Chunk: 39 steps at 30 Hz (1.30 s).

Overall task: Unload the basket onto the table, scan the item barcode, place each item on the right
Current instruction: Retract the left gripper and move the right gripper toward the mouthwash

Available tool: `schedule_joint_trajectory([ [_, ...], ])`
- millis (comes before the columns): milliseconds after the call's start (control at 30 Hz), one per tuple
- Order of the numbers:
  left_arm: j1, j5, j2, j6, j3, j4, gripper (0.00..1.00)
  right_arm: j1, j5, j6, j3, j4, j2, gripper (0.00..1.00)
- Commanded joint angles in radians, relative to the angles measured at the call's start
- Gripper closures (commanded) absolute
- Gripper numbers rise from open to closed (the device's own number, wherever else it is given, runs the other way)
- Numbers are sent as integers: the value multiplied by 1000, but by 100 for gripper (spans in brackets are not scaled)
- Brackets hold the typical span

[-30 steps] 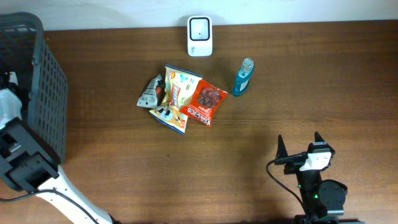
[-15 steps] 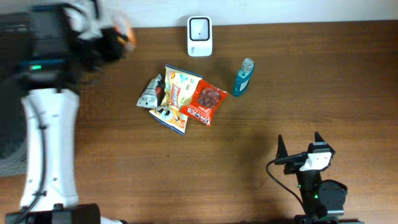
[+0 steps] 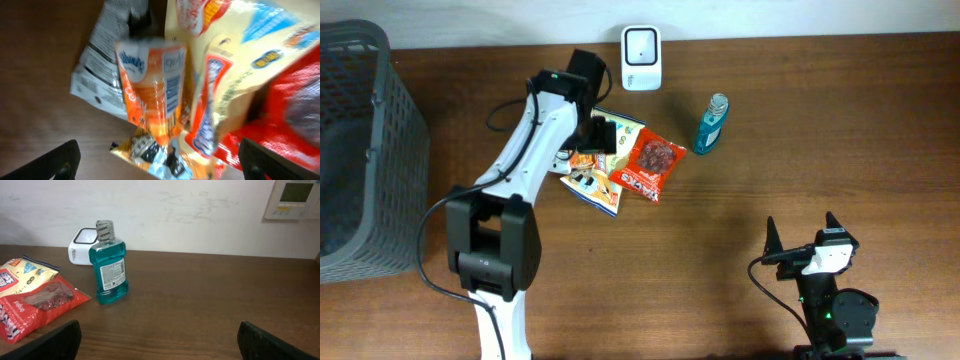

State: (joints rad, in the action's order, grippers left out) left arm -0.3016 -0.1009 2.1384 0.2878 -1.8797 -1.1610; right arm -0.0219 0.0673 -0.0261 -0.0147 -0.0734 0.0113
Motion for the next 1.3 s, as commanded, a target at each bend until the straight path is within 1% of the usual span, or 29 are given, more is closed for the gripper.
schedule_joint_trajectory([
  [0, 16, 11, -76, -14, -195, -100, 1, 8, -12, 8, 9, -1, -6, 2],
  [33, 26, 11, -100, -12, -234, -137, 1, 8, -12, 8, 9, -1, -6, 2],
  [67, 59, 11, -173, 15, -276, -208, 1, 8, -12, 8, 9, -1, -6, 2],
  [100, 82, 11, -230, 22, -276, -230, 1, 8, -12, 8, 9, -1, -6, 2],
  [133, 111, -9, -299, 21, -275, -286, 1, 8, -12, 8, 9, -1, -6, 2],
  [200, 156, -26, -326, 42, -275, -379, 1, 8, -12, 8, 9, -1, -6, 2],
  [233, 201, -17, -326, 78, -275, -393, 1, 8, -12, 8, 9, -1, -6, 2],
  [333, 294, 53, -323, 86, -267, -396, 1, 8, -12, 8, 9, -1, -6, 2],
  [400, 305, 53, -323, 86, -267, -435, 1, 8, -12, 8, 9, -1, -6, 2],
  [533, 305, 53, -323, 86, -267, -438, 1, 8, -12, 8, 9, 0, -6, 2],
  [567, 305, 53, -323, 86, -267, -438, 1, 9, 63, 18, 9, 14, -6, 1],
  [633, 305, 53, -323, 86, -267, -438, 1, 9, 571, 189, 9, 55, -6, 2],
  [667, 305, 53, -323, 86, -267, -438, 1, 9, 748, 231, 9, 66, -6, 2],
  [733, 305, 53, -323, 86, -267, -438, 1, 9, 760, 271, 9, 164, -6, 2],
  [767, 305, 53, -323, 86, -267, -438, 1, 9, 760, 271, 9, 302, -6, 1],
  [800, 305, 53, -323, 86, -267, -438, 1, 9, 712, 271, 9, 501, -6, 2],
  [833, 305, 53, -323, 86, -267, -438, 1, 9, 602, 271, 1, 619, -6, 2],
  [867, 305, 53, -323, 86, -267, -438, 1, 9, 477, 270, -39, 635, -5, 2],
  [933, 305, 53, -323, 86, -267, -438, 1, 9, 340, 246, -115, 607, 25, 2],
  [967, 305, 53, -323, 86, -267, -438, 1, 9, 336, 175, -175, 568, 69, 2],
  [1000, 305, 53, -323, 86, -267, -438, 1, 9, 334, 126, -322, 443, 192, 2],
  [1033, 305, 53, -323, 86, -267, -439, 1, 9, 327, 126, -488, 275, 333, 2],
  [1067, 305, 53, -323, 86, -267, -438, 1, 9, 330, 127, -707, 37, 513, 2],
  [1100, 305, 53, -323, 86, -267, -438, 1, 9, 394, 127, -874, -176, 642, 2],
  [1133, 305, 53, -323, 86, -267, -438, 1, 9, 535, 128, -1020, -370, 767, 2],
  [1167, 305, 53, -323, 86, -267, -438, 1, 9, 636, 128, -1103, -475, 864, 2],
  [1200, 305, 53, -323, 86, -267, -438, 1, 9, 705, 182, -1139, -507, 971, 2],
  [1233, 305, 53, -323, 86, -267, -438, 1, 9, 815, 230, -1154, -446, 1067, 2],
  [1267, 305, 53, -323, 86, -267, -438, 1, 13, 830, 230, -1179, -447, 1120, 2],
])
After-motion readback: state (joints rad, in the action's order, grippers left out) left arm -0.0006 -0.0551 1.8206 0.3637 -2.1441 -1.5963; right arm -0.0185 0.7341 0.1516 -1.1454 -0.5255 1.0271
